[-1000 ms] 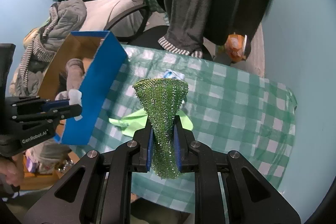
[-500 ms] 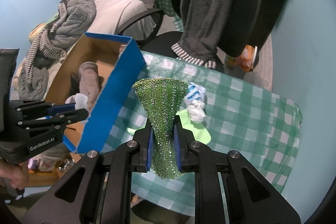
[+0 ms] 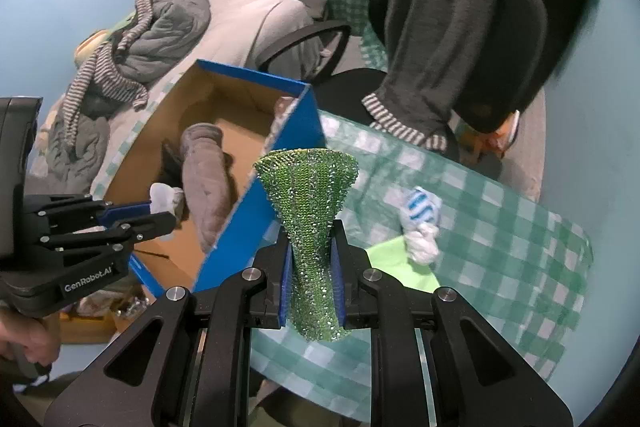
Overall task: Organize soft objects
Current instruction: 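Carry the scrubber with the right gripper while the left gripper carries the white bottle over the box, then open the right gripper to drop the scrubber while the left gripper releases the white bottle into the box, then grasp the blue-striped plastic bundle with the right gripper while the left gripper approaches the green cloth, then pinch the light green cloth with the left gripper and lift it, then carry the green cloth with the left gripper while the right gripper carries the striped bundle over the box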
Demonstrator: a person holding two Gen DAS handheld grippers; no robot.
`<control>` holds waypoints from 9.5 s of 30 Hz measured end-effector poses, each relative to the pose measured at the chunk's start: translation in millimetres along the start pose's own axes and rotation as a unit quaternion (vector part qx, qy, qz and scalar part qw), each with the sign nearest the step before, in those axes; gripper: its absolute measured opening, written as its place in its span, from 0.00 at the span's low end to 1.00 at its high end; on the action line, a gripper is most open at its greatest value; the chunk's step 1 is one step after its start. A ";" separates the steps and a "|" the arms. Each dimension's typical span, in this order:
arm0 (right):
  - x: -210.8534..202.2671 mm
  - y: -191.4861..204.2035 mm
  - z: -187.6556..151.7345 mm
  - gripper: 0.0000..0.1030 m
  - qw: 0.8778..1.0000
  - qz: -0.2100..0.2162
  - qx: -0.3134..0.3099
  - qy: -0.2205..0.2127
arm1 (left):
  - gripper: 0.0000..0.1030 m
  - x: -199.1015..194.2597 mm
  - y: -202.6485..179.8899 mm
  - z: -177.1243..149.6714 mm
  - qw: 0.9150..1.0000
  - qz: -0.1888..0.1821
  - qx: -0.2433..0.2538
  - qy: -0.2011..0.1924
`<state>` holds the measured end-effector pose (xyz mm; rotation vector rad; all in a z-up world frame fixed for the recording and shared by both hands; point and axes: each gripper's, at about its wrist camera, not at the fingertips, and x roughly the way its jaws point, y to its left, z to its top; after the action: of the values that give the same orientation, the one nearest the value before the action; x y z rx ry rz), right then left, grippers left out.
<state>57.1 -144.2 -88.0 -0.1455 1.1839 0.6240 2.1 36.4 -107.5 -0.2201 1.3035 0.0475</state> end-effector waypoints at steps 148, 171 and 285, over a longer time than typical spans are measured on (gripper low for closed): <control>134.9 -144.7 -12.6 0.61 0.991 -0.016 0.051 0.123 | 0.41 152.1 -125.6 54.8 0.988 0.015 0.107 0.111; 88.1 -160.8 -40.7 0.38 0.990 -0.030 0.111 0.081 | 0.56 151.1 -145.4 37.9 0.978 -0.029 0.158 0.131; -8.6 -35.9 -30.8 0.38 0.998 -0.011 0.061 0.009 | 0.05 6.2 -76.8 5.5 0.988 0.002 0.156 0.000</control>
<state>48.7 -190.0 -99.9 -0.0615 1.2334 0.5297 21.1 -38.2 -101.7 0.0512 1.2927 -0.1521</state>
